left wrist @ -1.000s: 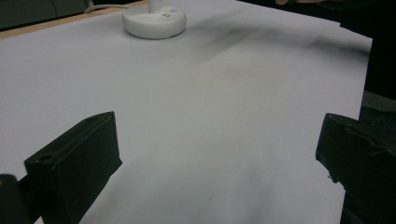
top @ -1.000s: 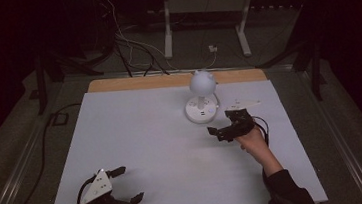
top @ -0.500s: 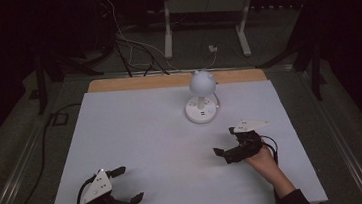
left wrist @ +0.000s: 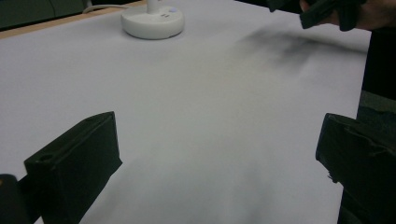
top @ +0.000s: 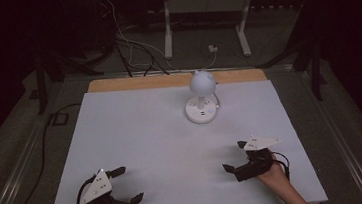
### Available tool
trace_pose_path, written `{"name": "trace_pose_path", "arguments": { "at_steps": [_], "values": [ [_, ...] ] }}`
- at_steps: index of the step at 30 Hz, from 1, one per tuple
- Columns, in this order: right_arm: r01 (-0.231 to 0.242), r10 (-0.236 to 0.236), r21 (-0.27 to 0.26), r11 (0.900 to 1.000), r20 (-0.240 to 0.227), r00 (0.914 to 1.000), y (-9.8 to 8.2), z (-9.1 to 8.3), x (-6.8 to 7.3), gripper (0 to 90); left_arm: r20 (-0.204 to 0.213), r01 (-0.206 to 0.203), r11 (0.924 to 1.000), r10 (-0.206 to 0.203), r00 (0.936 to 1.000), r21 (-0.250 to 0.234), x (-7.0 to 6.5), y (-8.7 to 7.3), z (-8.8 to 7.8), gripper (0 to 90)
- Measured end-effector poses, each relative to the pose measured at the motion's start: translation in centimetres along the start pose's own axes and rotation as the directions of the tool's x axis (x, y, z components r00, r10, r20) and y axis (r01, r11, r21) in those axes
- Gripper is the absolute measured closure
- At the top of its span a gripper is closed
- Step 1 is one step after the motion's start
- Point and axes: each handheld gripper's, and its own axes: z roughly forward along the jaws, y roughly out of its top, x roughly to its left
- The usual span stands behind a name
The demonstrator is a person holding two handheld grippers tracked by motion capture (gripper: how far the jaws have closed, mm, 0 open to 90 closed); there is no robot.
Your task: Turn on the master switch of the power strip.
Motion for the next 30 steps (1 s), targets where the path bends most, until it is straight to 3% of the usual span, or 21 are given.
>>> {"name": "trace_pose_path", "arguments": {
  "at_steps": [12, 21, 25, 30],
  "values": [
    [0.009, -0.011, 0.042, 0.999, 0.032, 0.9994, -3.4, -2.2, 0.4, 0.0, 0.002, -0.001, 1.0, 0.001, 1.0, 0.003, -0.1, 0.0, 0.1, 0.2],
    [0.01, -0.017, 0.069, 0.998, 0.095, 0.9953, -5.1, -4.7, -0.2, 0.0, 0.005, -0.004, 1.0, 0.004, 1.0, 0.005, -0.1, 0.0, 0.1, 0.2],
    [0.033, -0.045, 0.084, 0.996, 0.141, 0.9889, -6.0, -5.5, -0.5, 0.0, 0.009, -0.006, 1.0, 0.006, 0.9999, 0.006, -0.1, 0.0, 0.1, 0.2],
    [0.024, -0.043, 0.113, 0.993, 0.175, 0.9836, -7.0, -6.1, -1.1, 0.0, 0.008, -0.004, 1.0, 0.004, 1.0, 0.005, -0.1, 0.0, 0.1, 0.2]
  ]
}}
